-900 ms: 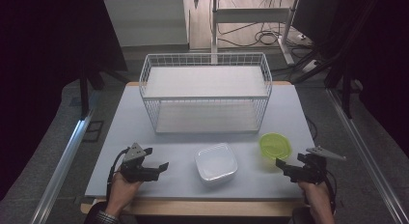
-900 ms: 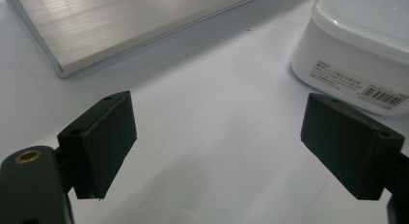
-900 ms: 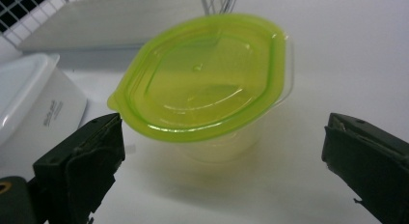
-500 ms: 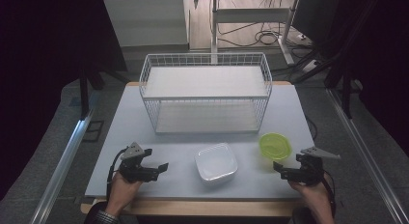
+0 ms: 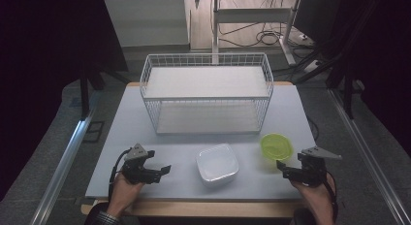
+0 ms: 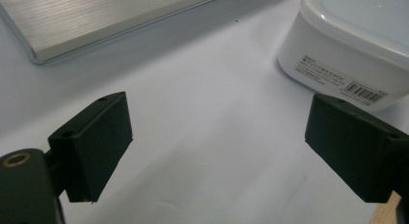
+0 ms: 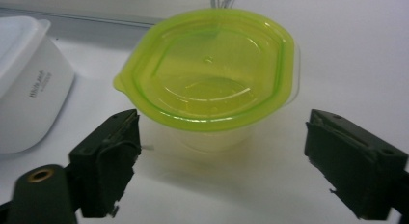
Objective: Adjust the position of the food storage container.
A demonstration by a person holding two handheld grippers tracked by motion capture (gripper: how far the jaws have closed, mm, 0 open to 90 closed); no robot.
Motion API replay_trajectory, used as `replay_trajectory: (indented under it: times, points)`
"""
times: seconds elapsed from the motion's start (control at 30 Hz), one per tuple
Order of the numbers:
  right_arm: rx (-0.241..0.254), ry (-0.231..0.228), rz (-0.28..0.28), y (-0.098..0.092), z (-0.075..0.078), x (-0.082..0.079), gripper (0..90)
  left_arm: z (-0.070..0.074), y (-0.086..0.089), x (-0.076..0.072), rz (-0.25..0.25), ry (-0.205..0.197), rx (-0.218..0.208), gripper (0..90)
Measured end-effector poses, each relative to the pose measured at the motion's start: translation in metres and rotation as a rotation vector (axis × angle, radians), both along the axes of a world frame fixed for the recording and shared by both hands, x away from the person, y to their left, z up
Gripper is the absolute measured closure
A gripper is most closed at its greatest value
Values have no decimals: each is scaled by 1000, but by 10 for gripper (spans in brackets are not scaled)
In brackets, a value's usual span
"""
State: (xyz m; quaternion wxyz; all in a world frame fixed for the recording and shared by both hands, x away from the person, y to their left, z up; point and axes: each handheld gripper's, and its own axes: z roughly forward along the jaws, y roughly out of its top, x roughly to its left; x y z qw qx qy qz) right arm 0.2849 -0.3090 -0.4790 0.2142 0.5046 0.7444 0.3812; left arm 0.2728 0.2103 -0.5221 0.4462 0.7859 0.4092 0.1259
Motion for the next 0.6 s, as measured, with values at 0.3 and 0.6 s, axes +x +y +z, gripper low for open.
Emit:
replay_trajectory:
  times: [0.3, 0.6]
  points:
    - [-45, -28, 102, 20, 13, -11, 422, 6, -8, -5, -59, -24, 0, 90]
    - [-16, 19, 280, 47, 8, -14, 753, 9, -13, -9, -97, -43, -26, 291]
